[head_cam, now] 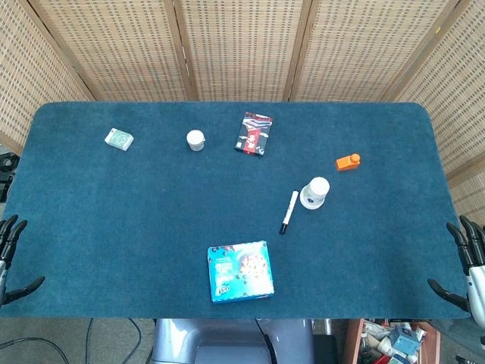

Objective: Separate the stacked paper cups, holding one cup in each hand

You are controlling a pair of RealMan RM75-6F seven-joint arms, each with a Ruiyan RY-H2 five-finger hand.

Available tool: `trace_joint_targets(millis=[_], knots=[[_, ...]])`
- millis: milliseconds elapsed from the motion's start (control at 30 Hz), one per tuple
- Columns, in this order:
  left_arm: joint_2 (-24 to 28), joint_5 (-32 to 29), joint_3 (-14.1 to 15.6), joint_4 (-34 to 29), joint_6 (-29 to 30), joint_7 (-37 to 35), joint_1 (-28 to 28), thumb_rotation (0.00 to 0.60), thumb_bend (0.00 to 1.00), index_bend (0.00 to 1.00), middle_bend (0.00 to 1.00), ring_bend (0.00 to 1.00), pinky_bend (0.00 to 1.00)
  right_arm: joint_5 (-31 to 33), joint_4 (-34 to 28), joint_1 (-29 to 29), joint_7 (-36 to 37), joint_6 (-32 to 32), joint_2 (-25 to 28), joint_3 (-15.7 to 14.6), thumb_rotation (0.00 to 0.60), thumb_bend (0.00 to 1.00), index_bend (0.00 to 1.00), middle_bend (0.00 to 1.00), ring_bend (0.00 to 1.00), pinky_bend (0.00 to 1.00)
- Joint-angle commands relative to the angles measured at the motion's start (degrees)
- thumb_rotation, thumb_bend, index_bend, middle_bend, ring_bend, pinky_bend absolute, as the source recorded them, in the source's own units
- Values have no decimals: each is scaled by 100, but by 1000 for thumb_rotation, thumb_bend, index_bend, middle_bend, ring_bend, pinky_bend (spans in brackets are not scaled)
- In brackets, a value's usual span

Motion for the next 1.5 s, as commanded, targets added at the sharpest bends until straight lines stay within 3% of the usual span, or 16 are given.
trace_joint_targets(millis=[33, 433, 733, 933, 1167, 1500], knots=[[-2, -1, -2, 2, -2, 1, -1, 600, 128, 0, 0, 0, 0, 7, 4, 2, -8, -9, -6, 0, 600, 0, 0, 0, 0, 0], [4, -59, -17, 6, -109, -79, -42, 600, 128, 0, 0, 0, 0, 150, 6, 135, 138, -284, 11, 49, 600, 0, 0, 0, 0, 0], [-130, -204, -152, 207, -287, -204, -192, 600, 128, 0, 0, 0, 0, 144, 14, 1381, 386, -1773, 82, 483, 600, 0, 0, 0, 0, 0], [-300, -388, -231, 399, -466, -59, -285, 600, 129, 0, 0, 0, 0, 885, -71, 2484, 85, -3256, -7, 1004, 600, 0, 31, 49, 0, 0], [-419, -680, -346, 529, -662, 104, -368, 600, 129, 0, 0, 0, 0, 1836, 425, 3326, -310, -4298, -609, 1337, 600, 51, 91, 126, 25, 65], [-500, -927, -444, 598, -816, 253, -444, 600, 130, 0, 0, 0, 0, 2868, 1215, 4130, -967, -5334, -1345, 1337, 600, 203, 164, 240, 134, 178]])
